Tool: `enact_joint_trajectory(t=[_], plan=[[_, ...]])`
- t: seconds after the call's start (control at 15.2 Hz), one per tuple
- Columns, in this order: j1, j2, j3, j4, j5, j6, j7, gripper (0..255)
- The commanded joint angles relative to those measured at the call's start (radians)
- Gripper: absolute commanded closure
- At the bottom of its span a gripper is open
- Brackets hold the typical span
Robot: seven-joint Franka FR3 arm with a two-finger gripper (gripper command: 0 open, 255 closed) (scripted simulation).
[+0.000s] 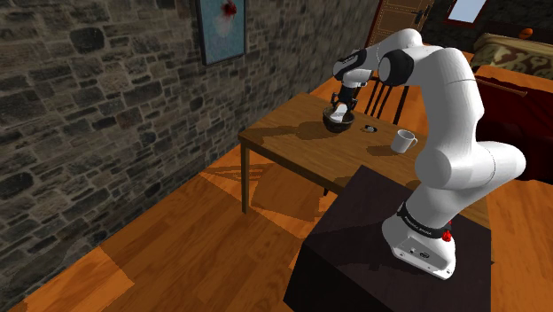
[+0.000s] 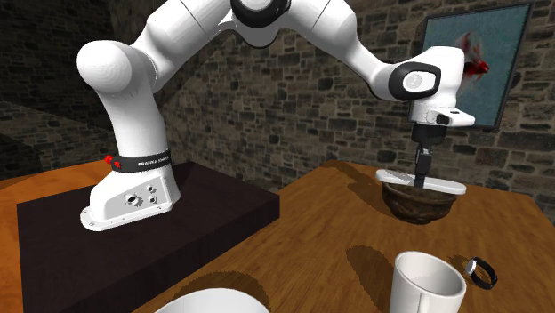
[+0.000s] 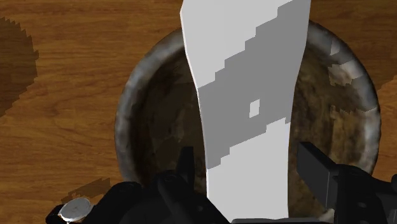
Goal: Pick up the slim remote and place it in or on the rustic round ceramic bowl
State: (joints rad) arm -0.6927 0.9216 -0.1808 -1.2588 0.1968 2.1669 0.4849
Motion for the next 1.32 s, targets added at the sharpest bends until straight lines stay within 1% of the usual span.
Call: enact_joint_trajectory(t=[0.0,0.13,0.2,0.53,0.79,1.25], plan=[[0.0,0.002,0.0,0.0,0.0,0.001,0.0,255],[0.0,0.002,0.0,0.0,0.0,0.001,0.0,255],[0.0,0.002,0.0,0.0,0.0,0.001,0.0,0],[0.0,0.002,0.0,0.0,0.0,0.001,0.0,0],[0.004,-0.073,-0.01,0.0,-0.01,-0.073,0.005,0],[0.004,-0.073,-0.01,0.0,-0.01,-0.073,0.005,0]])
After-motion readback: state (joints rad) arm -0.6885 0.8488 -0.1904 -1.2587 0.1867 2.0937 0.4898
